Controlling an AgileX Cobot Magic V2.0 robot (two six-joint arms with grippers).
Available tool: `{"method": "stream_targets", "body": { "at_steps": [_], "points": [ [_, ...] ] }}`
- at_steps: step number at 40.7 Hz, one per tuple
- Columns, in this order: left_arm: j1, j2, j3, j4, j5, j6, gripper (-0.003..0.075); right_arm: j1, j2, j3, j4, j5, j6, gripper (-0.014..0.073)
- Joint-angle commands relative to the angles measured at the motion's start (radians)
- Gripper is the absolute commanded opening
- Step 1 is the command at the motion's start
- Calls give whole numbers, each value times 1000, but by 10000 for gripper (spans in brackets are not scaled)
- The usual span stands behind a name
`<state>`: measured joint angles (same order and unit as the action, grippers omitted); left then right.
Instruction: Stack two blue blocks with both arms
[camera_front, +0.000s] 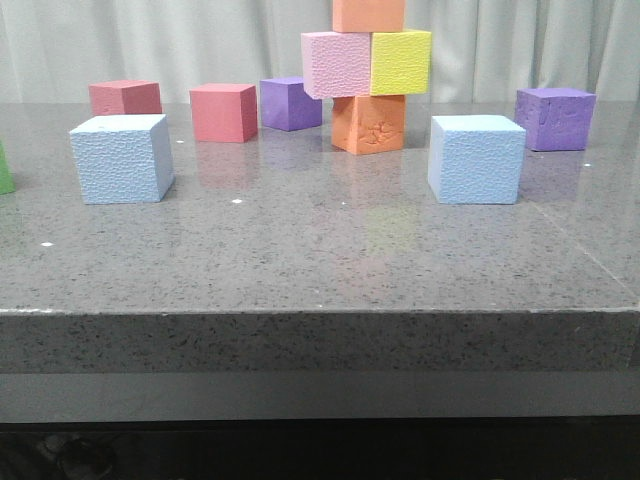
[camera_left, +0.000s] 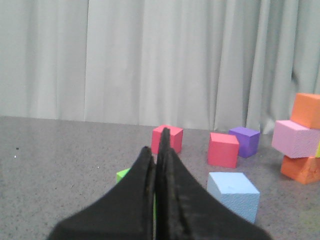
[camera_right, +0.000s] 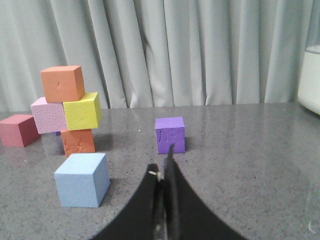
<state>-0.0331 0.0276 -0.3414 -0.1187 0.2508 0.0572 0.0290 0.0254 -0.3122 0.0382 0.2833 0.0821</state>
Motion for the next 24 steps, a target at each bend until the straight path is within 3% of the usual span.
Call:
{"method": "stream_targets", "body": {
  "at_steps": [1,9,24],
  "points": [
    [1,88,-153,-2,61,-11,-18,-8,94,-139,-4,33,-9,-69],
    [1,287,-343,4,282,-11,-18,-8,297,-318,-6,219,-15,-69],
    [1,494,-354,2,307,-11,-18,-8,553,-328,-5,264,-15,-69]
  ]
}}
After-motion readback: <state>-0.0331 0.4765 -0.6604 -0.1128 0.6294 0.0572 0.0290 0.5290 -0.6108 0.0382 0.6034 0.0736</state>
